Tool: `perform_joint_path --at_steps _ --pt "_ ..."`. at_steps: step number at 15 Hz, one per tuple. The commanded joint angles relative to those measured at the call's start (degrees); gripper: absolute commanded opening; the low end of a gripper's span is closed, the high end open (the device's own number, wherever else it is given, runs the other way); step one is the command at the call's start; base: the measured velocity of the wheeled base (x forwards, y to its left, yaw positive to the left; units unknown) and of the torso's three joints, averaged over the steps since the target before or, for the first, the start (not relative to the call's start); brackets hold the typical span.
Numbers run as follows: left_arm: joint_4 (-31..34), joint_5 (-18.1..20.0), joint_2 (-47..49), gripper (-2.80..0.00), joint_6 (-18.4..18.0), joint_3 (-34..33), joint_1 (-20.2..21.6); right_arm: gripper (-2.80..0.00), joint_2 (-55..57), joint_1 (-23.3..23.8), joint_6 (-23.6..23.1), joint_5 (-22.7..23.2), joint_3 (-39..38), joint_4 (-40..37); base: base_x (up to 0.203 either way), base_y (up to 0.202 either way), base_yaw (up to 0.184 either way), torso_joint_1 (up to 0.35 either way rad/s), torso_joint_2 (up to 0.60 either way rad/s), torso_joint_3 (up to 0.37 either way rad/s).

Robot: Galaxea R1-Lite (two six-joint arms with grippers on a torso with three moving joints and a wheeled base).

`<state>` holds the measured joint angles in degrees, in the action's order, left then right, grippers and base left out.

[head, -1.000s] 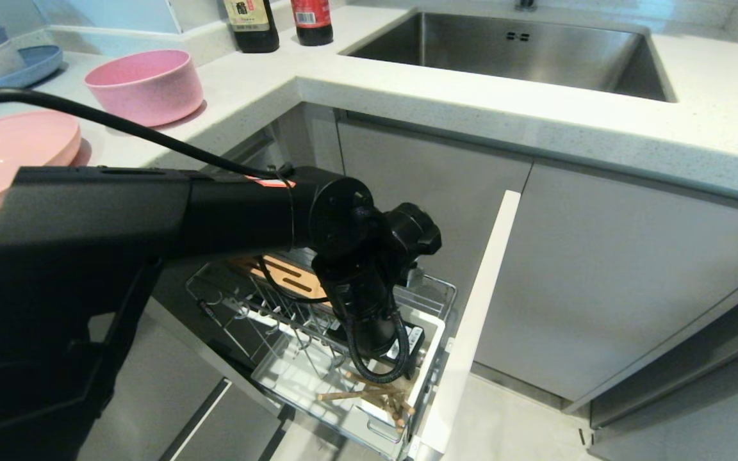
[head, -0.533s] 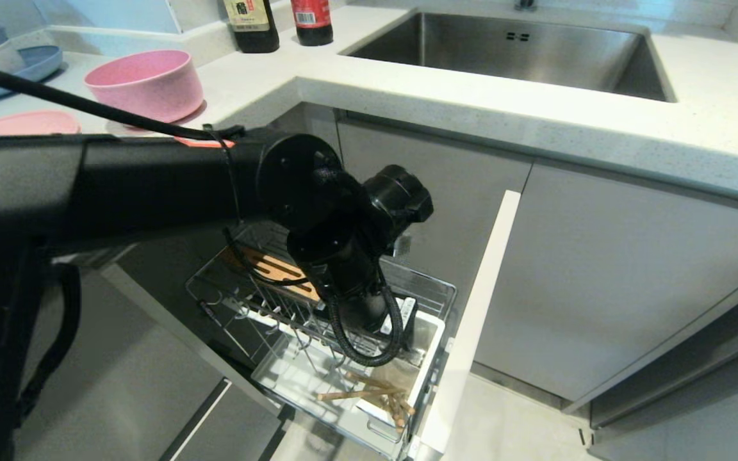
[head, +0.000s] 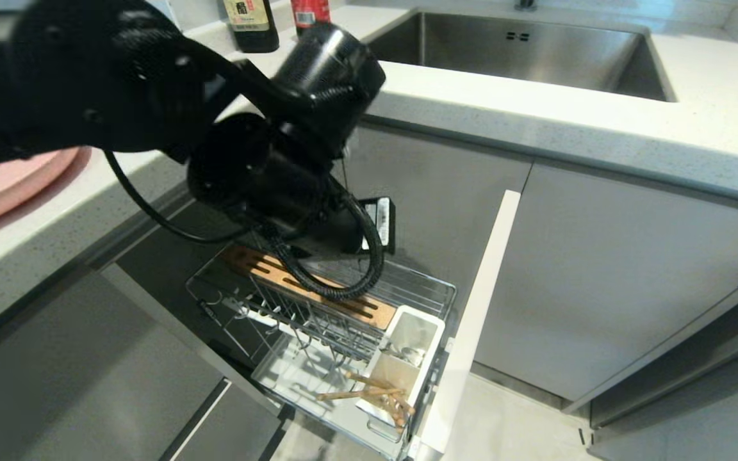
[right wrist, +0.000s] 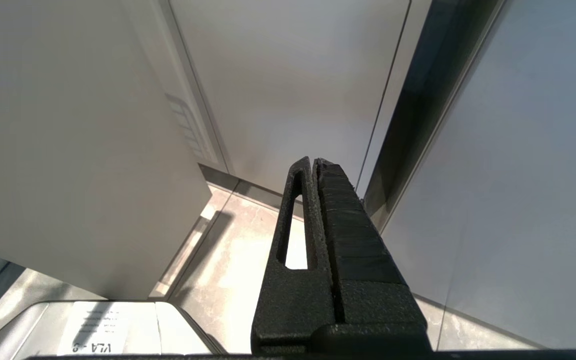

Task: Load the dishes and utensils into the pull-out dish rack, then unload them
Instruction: Pick up the bowl and place it in the cupboard

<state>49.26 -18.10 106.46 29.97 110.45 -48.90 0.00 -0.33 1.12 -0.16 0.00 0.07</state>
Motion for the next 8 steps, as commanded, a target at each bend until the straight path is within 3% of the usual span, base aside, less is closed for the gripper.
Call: perform_joint_path --at_steps 1,4,6,7,8 --pt "-2.19 -1.87 -6.39 -2.80 1.51 -0.02 -0.04 -2.80 0.00 -0.02 0.02 -0.02 -0.09 0.02 0.000 0.000 0.000 0.000 0.00 0.000" --pt "-7.21 -4.34 -14.01 -2.80 3.30 -0.11 2.09 -2.80 0.00 -0.02 0.02 -0.02 -0.09 0.02 0.000 0.000 0.000 0.000 0.00 0.000" --pt "-10.96 -4.08 -18.88 -2.80 3.91 -0.13 6.52 -2.80 0.00 -0.02 0.02 -0.02 -0.09 -0.07 0.000 0.000 0.000 0.000 0.00 0.000" --pt "-13.80 -3.04 -20.59 -2.80 2.73 -0.14 9.89 -2.80 0.00 -0.02 0.02 -0.02 -0.09 0.02 0.000 0.000 0.000 0.000 0.00 0.000" --pt "-17.01 -1.28 -22.15 -2.80 -0.79 -0.14 12.80 -2.80 0.00 -0.02 0.02 -0.02 -0.09 -0.02 0.000 0.000 0.000 0.000 0.00 0.000"
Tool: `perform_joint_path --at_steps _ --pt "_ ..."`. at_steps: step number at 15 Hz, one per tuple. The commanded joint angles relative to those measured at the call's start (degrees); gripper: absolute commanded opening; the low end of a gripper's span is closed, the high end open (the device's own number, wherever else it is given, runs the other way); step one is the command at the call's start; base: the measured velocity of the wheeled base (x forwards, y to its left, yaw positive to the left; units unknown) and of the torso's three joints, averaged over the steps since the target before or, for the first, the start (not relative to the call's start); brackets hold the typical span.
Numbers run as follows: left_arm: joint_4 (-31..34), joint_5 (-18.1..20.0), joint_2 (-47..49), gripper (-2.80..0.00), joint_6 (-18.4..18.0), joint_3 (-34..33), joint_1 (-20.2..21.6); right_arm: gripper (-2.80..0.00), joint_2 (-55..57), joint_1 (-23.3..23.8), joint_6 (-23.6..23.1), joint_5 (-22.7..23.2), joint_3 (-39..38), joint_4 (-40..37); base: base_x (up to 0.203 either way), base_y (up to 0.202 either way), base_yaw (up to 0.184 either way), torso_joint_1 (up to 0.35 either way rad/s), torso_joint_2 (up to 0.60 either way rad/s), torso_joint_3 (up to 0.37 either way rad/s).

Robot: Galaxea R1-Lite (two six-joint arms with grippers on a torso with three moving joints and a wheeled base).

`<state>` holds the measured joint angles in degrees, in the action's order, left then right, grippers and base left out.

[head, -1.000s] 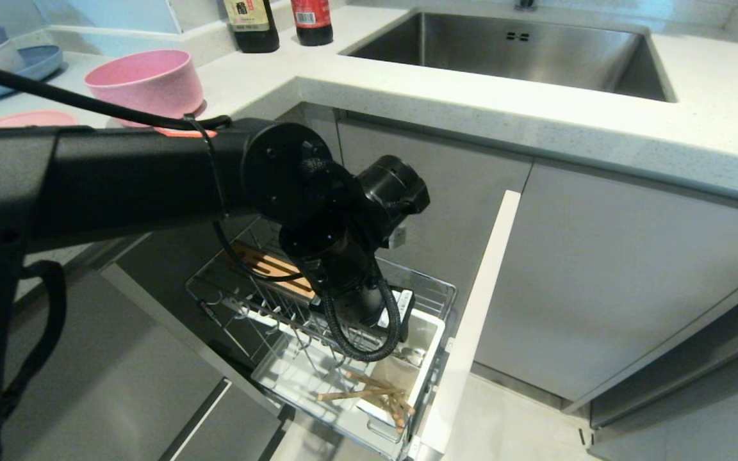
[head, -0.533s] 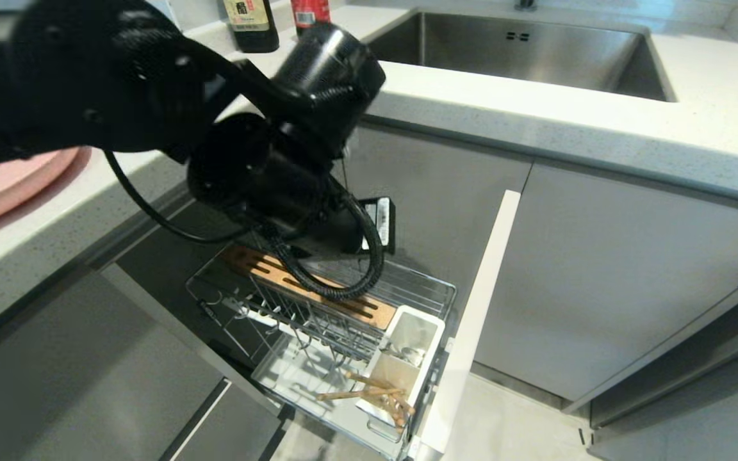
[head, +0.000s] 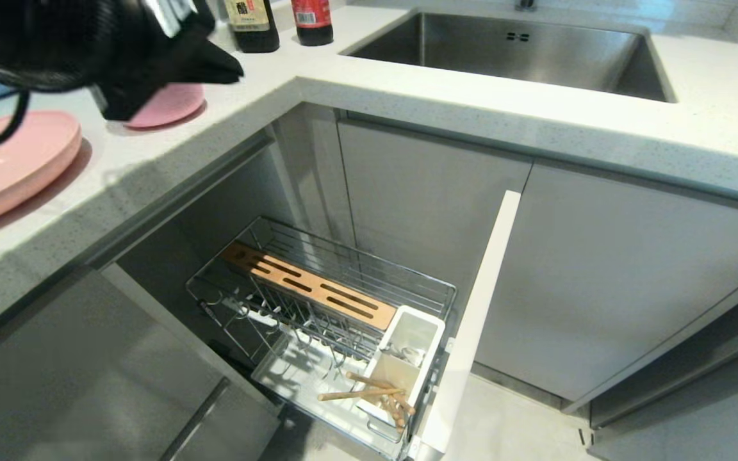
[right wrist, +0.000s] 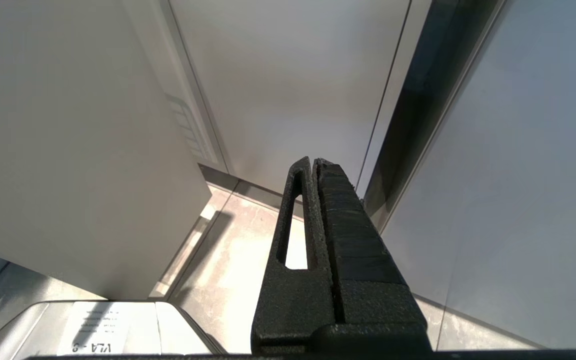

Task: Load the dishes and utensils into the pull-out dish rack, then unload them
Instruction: Pick up the bowl and place it in the cupboard

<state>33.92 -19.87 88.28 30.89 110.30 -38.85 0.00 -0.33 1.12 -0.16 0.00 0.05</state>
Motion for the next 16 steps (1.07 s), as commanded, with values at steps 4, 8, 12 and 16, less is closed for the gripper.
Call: perform_joint_path --at_steps 4,8,12,16 --pt "-5.84 10.66 -8.21 -2.80 -16.24 0.00 15.20 -2.80 0.00 -0.02 0.02 0.04 -0.09 0.04 0.000 0.000 0.000 0.000 0.00 0.000" --pt "-5.76 17.25 -8.54 -2.80 -26.93 0.00 24.05 -2.80 0.00 -0.02 0.02 -0.01 -0.09 0.04 0.000 0.000 0.000 0.000 0.00 0.000" --pt "-5.71 18.18 -5.26 -2.80 -31.15 0.00 24.74 -2.80 0.00 -0.02 0.02 0.02 -0.09 0.02 0.000 0.000 0.000 0.000 0.00 0.000" --pt "-6.14 18.86 -3.39 -2.80 -30.87 0.08 24.26 -2.80 0.00 -0.02 0.02 -0.02 -0.09 0.04 0.000 0.000 0.000 0.000 0.00 0.000"
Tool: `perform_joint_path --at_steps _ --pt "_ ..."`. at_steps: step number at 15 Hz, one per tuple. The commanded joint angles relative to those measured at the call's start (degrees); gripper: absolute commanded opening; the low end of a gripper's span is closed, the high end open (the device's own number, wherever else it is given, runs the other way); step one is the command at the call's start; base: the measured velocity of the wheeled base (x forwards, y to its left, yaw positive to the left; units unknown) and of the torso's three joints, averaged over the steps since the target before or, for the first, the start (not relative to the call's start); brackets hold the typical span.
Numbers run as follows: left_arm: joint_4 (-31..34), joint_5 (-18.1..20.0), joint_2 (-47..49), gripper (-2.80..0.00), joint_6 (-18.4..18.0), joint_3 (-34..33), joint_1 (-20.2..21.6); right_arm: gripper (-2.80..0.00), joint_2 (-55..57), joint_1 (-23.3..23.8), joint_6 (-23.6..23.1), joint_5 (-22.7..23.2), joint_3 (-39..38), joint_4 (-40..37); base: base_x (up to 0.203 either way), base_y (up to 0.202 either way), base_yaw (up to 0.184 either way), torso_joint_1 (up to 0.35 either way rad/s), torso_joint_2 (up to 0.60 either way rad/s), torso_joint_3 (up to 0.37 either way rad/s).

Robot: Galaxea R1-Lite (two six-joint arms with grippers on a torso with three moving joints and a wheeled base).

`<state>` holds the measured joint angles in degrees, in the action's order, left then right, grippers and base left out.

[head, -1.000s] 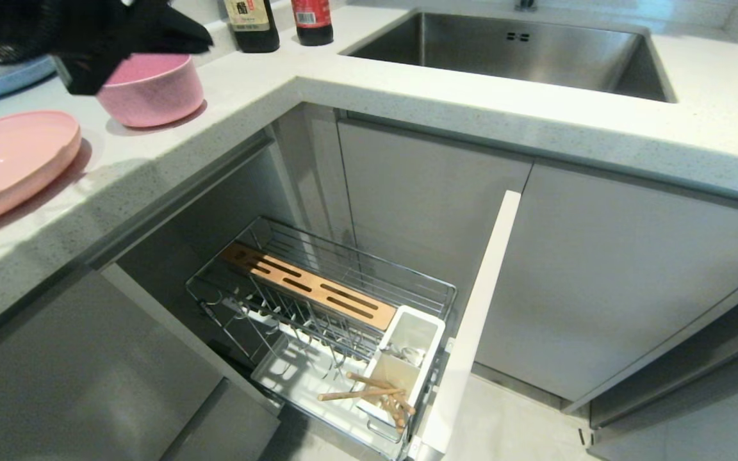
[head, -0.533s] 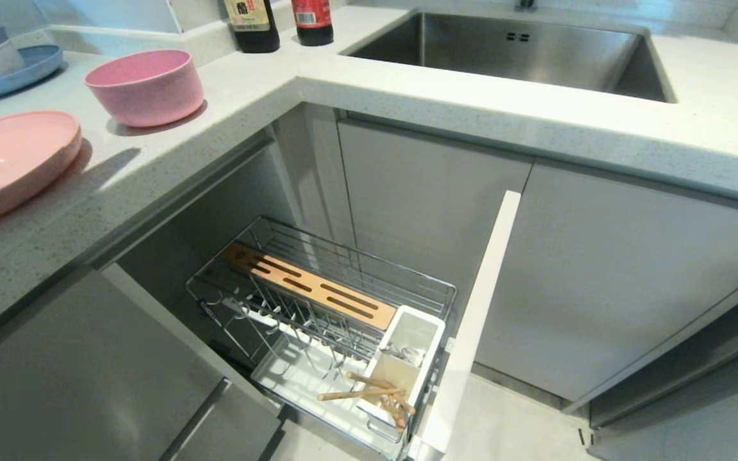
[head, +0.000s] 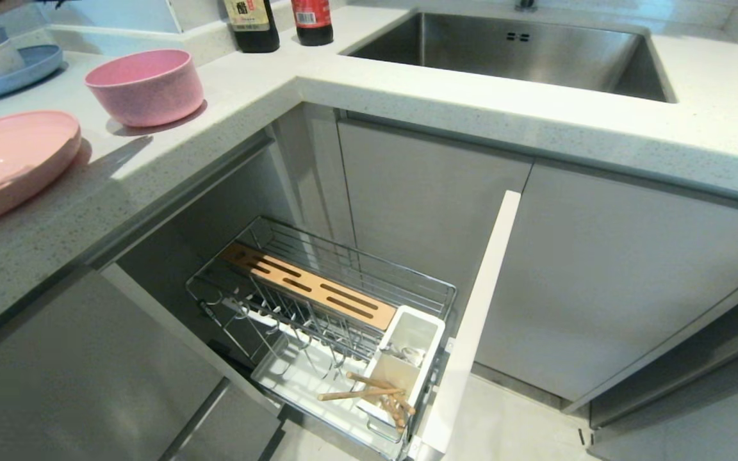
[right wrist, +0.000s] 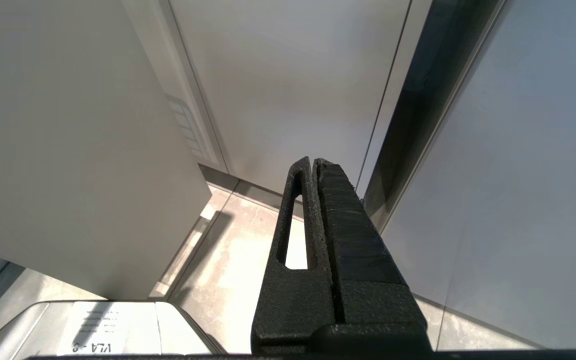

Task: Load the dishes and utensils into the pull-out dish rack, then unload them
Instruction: Pick up the bowl and place it in the cupboard

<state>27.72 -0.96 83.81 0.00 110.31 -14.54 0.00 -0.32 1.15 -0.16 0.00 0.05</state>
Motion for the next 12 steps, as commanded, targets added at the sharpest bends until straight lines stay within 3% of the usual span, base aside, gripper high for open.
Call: perform_joint_path --at_steps 1,5,6,12 --pt "-0.12 -0.09 1.27 -2.80 -0.18 0.08 -0.05 -2.80 0.00 -0.03 0.00 -0.02 -0.09 0.04 0.000 0.000 0.000 0.000 0.00 0.000" --pt "-1.09 -0.21 1.22 -2.80 -0.05 -0.01 -1.40 -2.80 0.00 -0.03 0.00 0.00 -0.09 -0.03 0.000 0.000 0.000 0.000 0.00 0.000" --pt "-1.30 -0.57 1.28 0.00 -0.30 -0.01 -2.32 -2.80 0.00 -0.03 0.00 -0.02 -0.09 0.04 0.000 0.000 0.000 0.000 0.00 0.000" --pt "-0.91 -3.34 4.85 0.00 -1.67 -0.01 -2.60 -2.80 0.00 -0.04 0.00 0.04 -0.08 -0.05 0.000 0.000 0.000 0.000 0.00 0.000"
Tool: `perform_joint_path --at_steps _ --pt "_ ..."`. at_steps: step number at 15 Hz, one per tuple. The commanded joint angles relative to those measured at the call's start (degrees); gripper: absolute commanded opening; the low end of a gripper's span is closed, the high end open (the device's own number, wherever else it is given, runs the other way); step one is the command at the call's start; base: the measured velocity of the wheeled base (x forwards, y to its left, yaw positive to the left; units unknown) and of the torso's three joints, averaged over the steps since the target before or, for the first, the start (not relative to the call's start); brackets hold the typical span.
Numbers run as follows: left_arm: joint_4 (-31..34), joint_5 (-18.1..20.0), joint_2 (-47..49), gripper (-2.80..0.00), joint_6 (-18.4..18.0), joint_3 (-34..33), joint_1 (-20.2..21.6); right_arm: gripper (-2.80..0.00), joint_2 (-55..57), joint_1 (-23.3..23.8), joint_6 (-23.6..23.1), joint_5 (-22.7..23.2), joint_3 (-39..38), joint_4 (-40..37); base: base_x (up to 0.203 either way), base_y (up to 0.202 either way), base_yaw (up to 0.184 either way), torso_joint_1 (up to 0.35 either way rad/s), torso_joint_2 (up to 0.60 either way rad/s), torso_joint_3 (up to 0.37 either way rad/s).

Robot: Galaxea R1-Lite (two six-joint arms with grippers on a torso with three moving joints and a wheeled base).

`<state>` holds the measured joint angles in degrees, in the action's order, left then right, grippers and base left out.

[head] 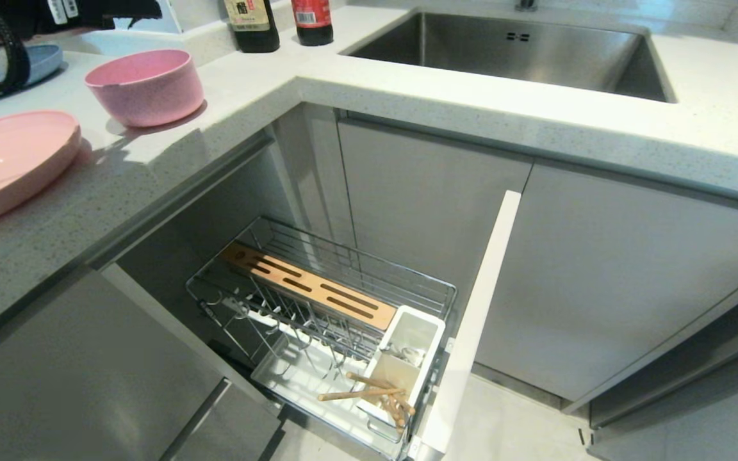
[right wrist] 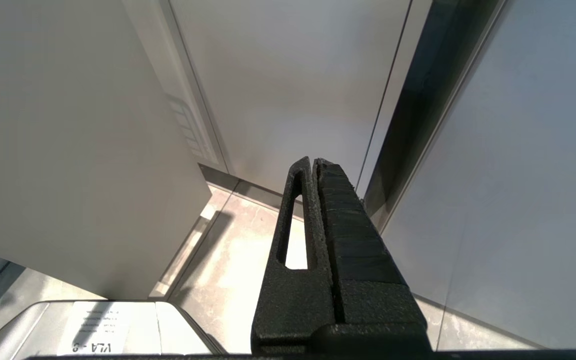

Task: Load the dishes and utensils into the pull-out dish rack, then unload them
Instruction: Pick up the bowl and place it in the cupboard

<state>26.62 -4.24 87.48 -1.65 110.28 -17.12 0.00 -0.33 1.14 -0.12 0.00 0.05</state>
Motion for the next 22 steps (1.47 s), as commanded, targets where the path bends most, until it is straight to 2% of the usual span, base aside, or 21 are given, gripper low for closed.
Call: perform_joint_path --at_steps 1,2,3,6,8,19,22 --pt "0.11 -0.07 1.77 0.00 -0.07 0.03 -0.02 -2.80 0.00 -0.02 0.01 -0.06 -0.09 0.04 0.000 0.000 0.000 0.000 0.00 0.000" --pt "0.01 -0.15 2.08 0.00 -0.20 0.11 -0.02 -2.80 0.00 -0.02 0.01 -0.06 -0.09 0.04 0.000 0.000 0.000 0.000 0.00 0.000" --pt "0.01 -0.32 2.48 0.00 -1.80 0.16 0.03 -2.80 0.00 -0.02 0.01 -0.04 -0.09 0.02 0.000 0.000 0.000 0.000 0.00 0.000" --pt "-0.03 -6.07 4.52 0.00 -5.80 0.41 0.07 -2.80 0.00 -0.02 0.01 -0.06 -0.09 -0.04 0.000 0.000 0.000 0.000 0.00 0.000" --pt "-0.08 -6.73 5.30 0.00 -6.74 0.64 0.15 -2.80 0.00 -0.02 0.01 0.03 -0.09 -0.05 0.000 0.000 0.000 0.000 0.00 0.000" --pt "0.58 -6.83 7.19 0.00 -6.79 0.64 0.86 -2.80 0.00 -0.02 0.01 -0.06 -0.09 0.02 0.000 0.000 0.000 0.000 0.00 0.000" --pt "3.13 -6.76 7.35 0.00 -6.50 0.64 1.02 -2.80 0.00 -0.02 0.01 -0.06 -0.09 0.04 0.000 0.000 0.000 0.000 0.00 0.000"
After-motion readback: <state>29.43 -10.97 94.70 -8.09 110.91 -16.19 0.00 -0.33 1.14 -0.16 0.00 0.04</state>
